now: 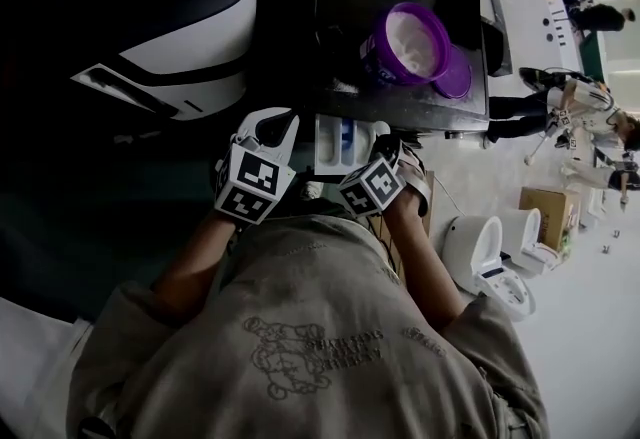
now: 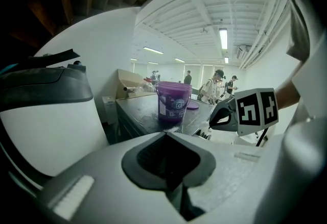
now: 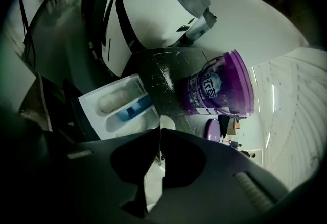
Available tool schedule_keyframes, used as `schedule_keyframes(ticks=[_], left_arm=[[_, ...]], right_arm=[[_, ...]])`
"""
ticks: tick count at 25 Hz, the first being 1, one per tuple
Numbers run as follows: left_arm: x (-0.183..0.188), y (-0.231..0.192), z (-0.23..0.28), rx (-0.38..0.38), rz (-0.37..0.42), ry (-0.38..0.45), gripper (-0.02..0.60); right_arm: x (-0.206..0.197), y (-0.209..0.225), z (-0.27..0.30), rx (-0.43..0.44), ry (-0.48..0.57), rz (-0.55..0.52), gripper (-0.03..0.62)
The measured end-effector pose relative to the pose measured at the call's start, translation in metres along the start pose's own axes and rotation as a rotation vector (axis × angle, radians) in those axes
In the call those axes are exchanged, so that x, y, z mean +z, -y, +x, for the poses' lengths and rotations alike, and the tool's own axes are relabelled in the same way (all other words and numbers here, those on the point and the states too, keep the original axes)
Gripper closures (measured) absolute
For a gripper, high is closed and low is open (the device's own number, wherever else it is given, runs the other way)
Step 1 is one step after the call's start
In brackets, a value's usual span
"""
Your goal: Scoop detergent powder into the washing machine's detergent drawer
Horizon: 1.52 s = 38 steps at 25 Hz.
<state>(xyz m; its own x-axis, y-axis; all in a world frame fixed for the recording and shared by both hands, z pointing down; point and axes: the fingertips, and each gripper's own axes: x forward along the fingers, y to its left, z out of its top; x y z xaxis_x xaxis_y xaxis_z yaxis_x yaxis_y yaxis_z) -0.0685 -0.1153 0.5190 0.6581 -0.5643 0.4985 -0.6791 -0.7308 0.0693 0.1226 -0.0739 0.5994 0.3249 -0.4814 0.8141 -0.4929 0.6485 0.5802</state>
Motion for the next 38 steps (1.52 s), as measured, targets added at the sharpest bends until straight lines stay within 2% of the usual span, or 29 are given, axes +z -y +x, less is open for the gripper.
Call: schedule_keyframes(ticks=[9, 14, 20, 28, 38], left_arm=[[-0.002, -0.003, 0.002, 0.008, -0.001, -0.01, 0.581], [0.001, 0.003, 0.004, 0.0, 0.01, -0.018, 0.581], [0.01, 0.008, 0.006, -0.005, 0.035, -0.021, 0.581], [0.025, 0.011, 0.008, 0.002, 0.073, -0.03, 0.581], [0.056, 0.011, 0.01, 0.025, 0.116, -0.022, 0.581]], right_arm=[[0.002, 0.0, 0.001, 0.012, 0.007, 0.003, 0.559], [0.002, 0.003, -0.002, 0.032, 0.04, 0.045, 0.559], [0.006, 0.01, -0.009, 0.091, 0.119, 0.19, 0.559], [0.009, 0.015, -0.017, 0.289, 0.251, 0.49, 0.559], [0.024, 0.044, -0.052, 0.384, 0.407, 0.618, 0.559]])
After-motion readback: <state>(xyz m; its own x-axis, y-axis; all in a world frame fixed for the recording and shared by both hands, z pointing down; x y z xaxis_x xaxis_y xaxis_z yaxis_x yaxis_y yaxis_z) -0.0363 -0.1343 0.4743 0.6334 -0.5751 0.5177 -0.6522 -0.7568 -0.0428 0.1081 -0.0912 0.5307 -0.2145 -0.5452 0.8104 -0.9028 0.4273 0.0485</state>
